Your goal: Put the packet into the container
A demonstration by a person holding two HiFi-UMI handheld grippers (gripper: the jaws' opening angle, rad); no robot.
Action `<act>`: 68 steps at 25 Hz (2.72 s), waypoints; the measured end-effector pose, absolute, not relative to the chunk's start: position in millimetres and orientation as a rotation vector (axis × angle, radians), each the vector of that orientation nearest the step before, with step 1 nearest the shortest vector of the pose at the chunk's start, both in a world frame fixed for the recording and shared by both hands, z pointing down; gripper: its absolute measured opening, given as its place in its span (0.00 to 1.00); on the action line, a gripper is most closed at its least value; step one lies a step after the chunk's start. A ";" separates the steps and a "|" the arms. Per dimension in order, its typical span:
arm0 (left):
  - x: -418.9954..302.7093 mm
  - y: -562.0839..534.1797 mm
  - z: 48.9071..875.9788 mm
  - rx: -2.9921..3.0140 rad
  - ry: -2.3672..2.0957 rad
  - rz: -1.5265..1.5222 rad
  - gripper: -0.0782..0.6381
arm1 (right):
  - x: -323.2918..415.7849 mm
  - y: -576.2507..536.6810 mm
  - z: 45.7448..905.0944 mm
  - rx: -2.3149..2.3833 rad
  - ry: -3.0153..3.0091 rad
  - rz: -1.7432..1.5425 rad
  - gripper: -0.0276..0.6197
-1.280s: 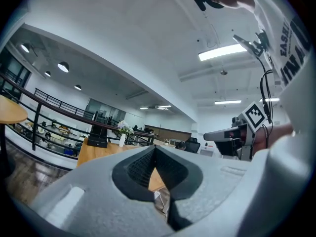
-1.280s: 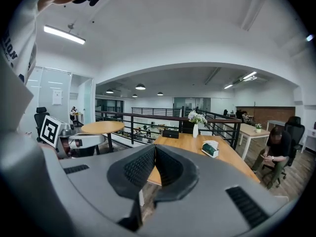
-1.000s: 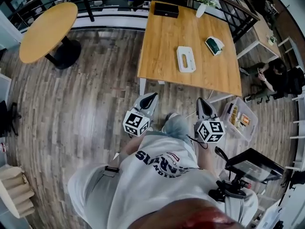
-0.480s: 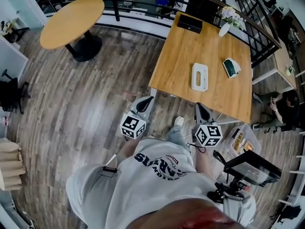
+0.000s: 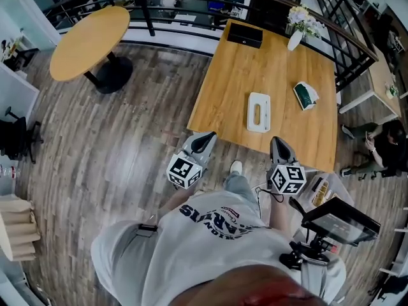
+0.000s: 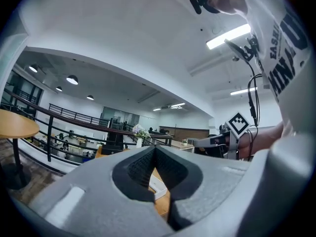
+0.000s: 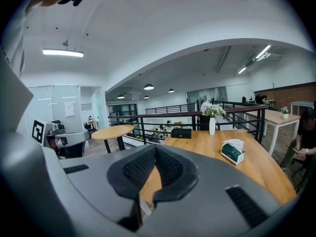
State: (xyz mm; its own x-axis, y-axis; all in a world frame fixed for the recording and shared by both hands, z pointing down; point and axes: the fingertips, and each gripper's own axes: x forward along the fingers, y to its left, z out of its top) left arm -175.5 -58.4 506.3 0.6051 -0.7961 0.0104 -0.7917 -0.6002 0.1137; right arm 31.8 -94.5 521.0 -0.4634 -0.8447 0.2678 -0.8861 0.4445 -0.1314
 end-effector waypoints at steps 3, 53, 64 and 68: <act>-160.0 -79.6 506.5 2.717 -1.341 -0.074 0.10 | 46.5 -117.0 524.4 1.537 -2.527 0.382 0.06; -0.2 -309.7 432.2 2.747 -1.377 -0.070 0.10 | 140.7 -328.9 458.3 1.338 -2.796 0.227 0.05; -57.6 -321.2 410.9 2.715 -1.513 -0.053 0.10 | 150.3 -332.0 457.8 1.452 -2.643 0.374 0.05; -95.6 -330.4 401.0 2.689 -1.624 -0.072 0.10 | 161.4 -332.4 468.9 1.486 -2.598 0.420 0.06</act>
State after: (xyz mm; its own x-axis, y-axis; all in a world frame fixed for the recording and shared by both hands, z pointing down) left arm -95.6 -330.4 401.0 0.4645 -0.8847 -0.0394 -0.8847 -0.4656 0.0231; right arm 161.4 -332.4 468.9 -0.5112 -0.8258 0.2380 -0.8588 0.4798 -0.1798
